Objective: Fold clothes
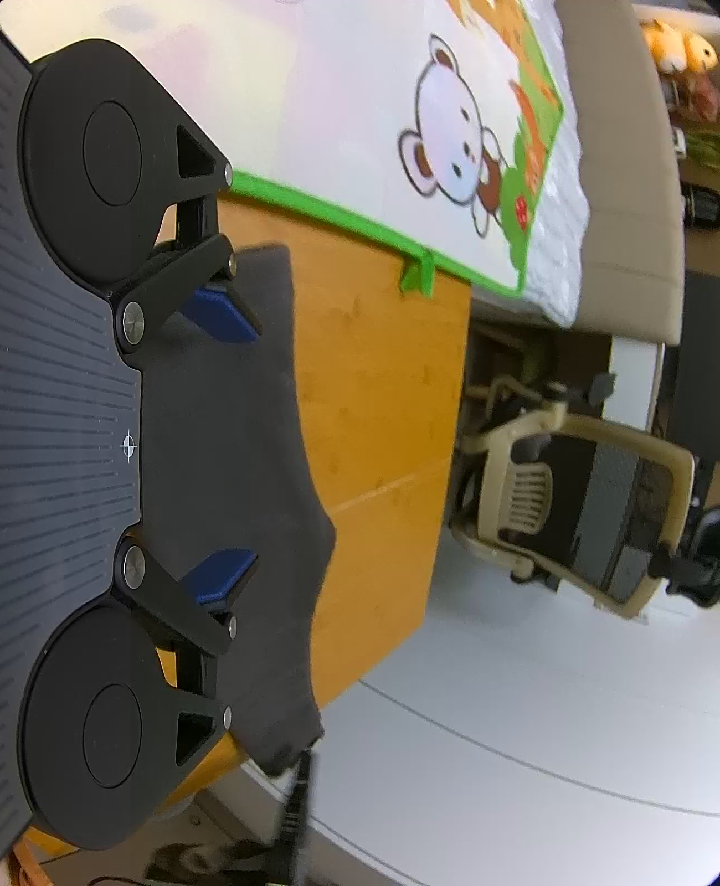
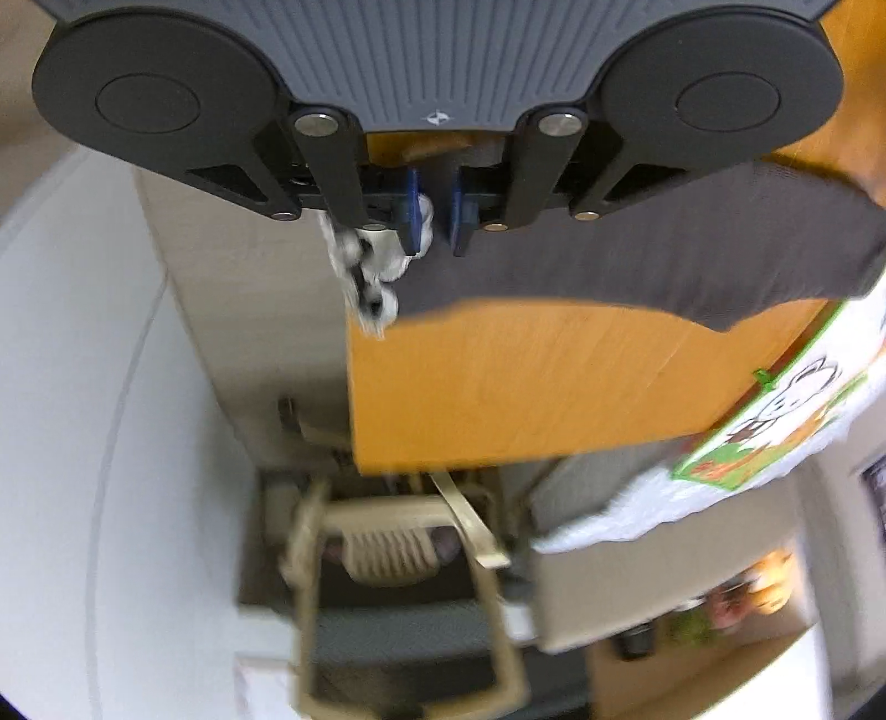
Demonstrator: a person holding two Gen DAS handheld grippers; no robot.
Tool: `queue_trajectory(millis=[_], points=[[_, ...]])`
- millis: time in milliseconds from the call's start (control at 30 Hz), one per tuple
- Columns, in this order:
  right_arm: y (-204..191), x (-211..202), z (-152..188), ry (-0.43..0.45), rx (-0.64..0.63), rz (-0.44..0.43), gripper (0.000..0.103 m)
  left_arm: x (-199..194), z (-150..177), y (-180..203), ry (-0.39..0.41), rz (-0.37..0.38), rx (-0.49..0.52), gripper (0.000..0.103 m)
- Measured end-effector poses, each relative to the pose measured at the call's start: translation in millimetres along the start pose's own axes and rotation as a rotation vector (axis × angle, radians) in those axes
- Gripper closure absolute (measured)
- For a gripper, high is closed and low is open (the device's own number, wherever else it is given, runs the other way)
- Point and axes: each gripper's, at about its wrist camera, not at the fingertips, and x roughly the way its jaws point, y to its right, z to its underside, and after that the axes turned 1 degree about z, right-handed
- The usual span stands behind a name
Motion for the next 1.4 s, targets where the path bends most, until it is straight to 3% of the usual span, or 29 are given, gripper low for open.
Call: queue_trajectory(millis=[133,267,333,367,400,467,533,567,700,867,933,1000,1067,1133,1200,1400], points=[[1,-12,-27,0.112,-0.016,0.024,0.103,13,6,3,-0.025,0.043,-0.040,0.010],[18,3,-13,0.057,0.036,0.075,0.100,22,15,2,-0.047,0.103,-0.083,0.010],[24,12,0,0.016,0.069,0.058,0.087,28,15,5,-0.052,0.097,-0.068,0.010],[23,12,2,0.015,0.070,0.049,0.076,33,15,4,-0.059,0.083,-0.064,0.010],[20,11,1,0.021,0.064,0.040,0.075,39,16,0,-0.075,0.057,-0.077,0.009],[13,8,1,0.033,0.053,0.023,0.075,50,17,-10,-0.107,0.002,-0.105,0.010],[7,6,0,0.045,0.042,0.005,0.089,49,15,-20,-0.098,-0.037,-0.118,0.014],[4,4,-1,0.051,0.037,-0.004,0.103,49,15,-25,-0.094,-0.055,-0.124,0.014],[-8,-1,-2,0.075,0.014,-0.040,0.103,50,6,-41,-0.079,-0.100,-0.143,0.013],[-3,-1,-27,0.140,0.005,-0.018,0.102,55,-2,-36,-0.067,-0.101,-0.110,0.009],[1,2,-22,0.102,0.023,-0.034,0.100,57,-1,-32,-0.072,-0.099,-0.089,0.009],[4,8,-8,0.049,0.038,-0.038,0.083,60,1,-29,-0.083,-0.097,-0.076,0.009],[5,17,9,-0.008,0.064,-0.026,0.073,63,4,-28,-0.087,-0.108,-0.071,0.009],[4,24,23,-0.046,0.091,-0.033,0.073,64,5,-28,-0.089,-0.114,-0.069,0.009],[-5,20,26,-0.031,0.055,-0.048,0.089,63,4,-27,-0.089,-0.113,-0.069,0.009],[-27,-16,-17,0.171,-0.082,-0.079,0.093,63,0,-33,-0.082,-0.112,-0.085,0.009]])
